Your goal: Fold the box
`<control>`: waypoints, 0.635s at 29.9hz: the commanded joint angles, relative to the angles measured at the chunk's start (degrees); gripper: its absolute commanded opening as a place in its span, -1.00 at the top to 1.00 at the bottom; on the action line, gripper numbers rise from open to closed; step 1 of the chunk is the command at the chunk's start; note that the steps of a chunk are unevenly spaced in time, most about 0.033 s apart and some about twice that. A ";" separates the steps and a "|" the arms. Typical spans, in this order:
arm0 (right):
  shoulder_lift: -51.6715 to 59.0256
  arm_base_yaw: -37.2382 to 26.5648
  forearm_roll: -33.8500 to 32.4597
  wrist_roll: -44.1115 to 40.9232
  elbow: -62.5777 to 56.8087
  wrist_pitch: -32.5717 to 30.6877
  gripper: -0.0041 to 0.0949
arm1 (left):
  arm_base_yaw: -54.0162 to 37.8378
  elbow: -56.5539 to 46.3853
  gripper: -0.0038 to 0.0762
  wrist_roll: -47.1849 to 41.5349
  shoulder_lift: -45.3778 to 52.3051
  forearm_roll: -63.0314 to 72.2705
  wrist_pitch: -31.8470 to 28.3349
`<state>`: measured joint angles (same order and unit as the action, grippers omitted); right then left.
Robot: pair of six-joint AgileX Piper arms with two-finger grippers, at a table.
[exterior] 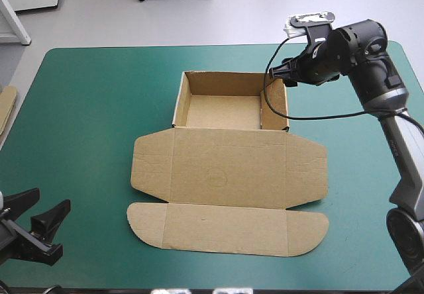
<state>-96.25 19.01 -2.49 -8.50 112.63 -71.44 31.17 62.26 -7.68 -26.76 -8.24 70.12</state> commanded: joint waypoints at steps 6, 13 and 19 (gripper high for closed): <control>3.37 1.87 0.08 1.35 -1.44 1.34 -0.27 | 0.36 -3.50 -0.16 5.66 -0.64 1.86 -3.96; -2.91 1.63 -1.41 -1.53 -5.42 12.41 -0.27 | 0.36 -6.53 -0.16 5.66 -0.64 2.65 -5.55; -11.94 -1.20 -1.28 -2.58 -3.66 12.22 -0.27 | 0.36 -6.53 -0.16 5.66 -0.64 4.54 -6.01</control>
<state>-107.76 19.34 -2.96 -10.88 106.47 -60.80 31.17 54.38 -2.08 -26.76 -4.49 68.08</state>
